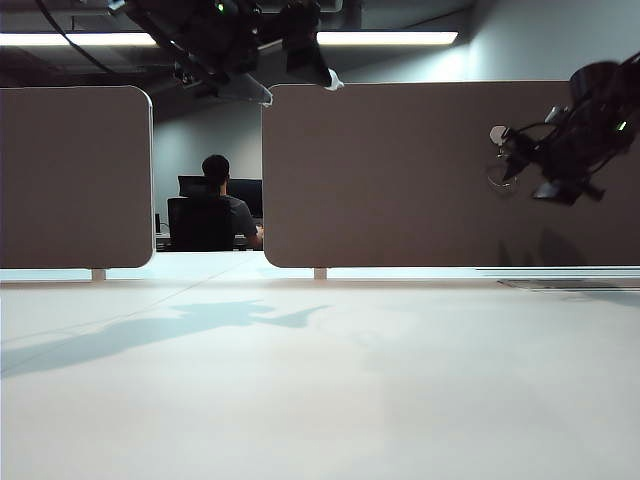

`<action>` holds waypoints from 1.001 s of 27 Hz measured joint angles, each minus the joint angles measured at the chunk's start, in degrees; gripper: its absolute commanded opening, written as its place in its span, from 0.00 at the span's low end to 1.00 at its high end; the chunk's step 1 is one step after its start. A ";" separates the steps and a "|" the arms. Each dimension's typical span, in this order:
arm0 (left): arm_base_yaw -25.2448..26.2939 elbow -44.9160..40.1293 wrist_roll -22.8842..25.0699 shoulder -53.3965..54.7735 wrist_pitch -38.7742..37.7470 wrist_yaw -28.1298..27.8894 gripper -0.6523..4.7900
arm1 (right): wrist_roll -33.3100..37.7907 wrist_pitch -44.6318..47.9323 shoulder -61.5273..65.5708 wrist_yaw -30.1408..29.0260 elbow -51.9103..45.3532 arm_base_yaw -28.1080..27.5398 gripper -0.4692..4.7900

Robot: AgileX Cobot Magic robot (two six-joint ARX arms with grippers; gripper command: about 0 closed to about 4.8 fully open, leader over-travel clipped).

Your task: Hang the earring on the hook.

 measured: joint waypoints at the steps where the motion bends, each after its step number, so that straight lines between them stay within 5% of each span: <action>1: 0.00 -0.02 0.00 -0.79 -0.59 -0.02 1.00 | -1.99 -2.16 -1.29 -1.20 -0.13 -0.46 0.32; 3: 0.00 -0.02 0.00 -2.78 -0.33 -0.02 0.88 | -5.55 -5.44 -3.82 -2.91 -0.15 -1.01 0.08; 9: 0.00 0.09 0.09 -9.29 -0.07 -0.22 0.10 | -17.25 -16.09 -14.88 -4.98 0.31 -1.29 0.07; 15: 0.00 0.07 0.04 -18.18 -9.18 -1.31 0.11 | -24.68 -29.53 -24.41 -4.35 -0.70 -0.66 0.07; 21: 0.00 0.04 -0.33 -32.33 -23.93 -15.08 0.11 | -27.82 -28.76 -40.41 -0.46 -11.82 5.70 0.07; 24: -0.04 -0.76 -2.71 -43.69 -30.21 -16.79 0.11 | -32.72 -28.06 -53.92 7.02 -27.78 11.32 0.07; 27: -0.15 -8.26 -4.70 -55.60 -33.64 -16.96 0.11 | -30.64 -22.45 -68.00 8.26 -46.18 15.52 0.07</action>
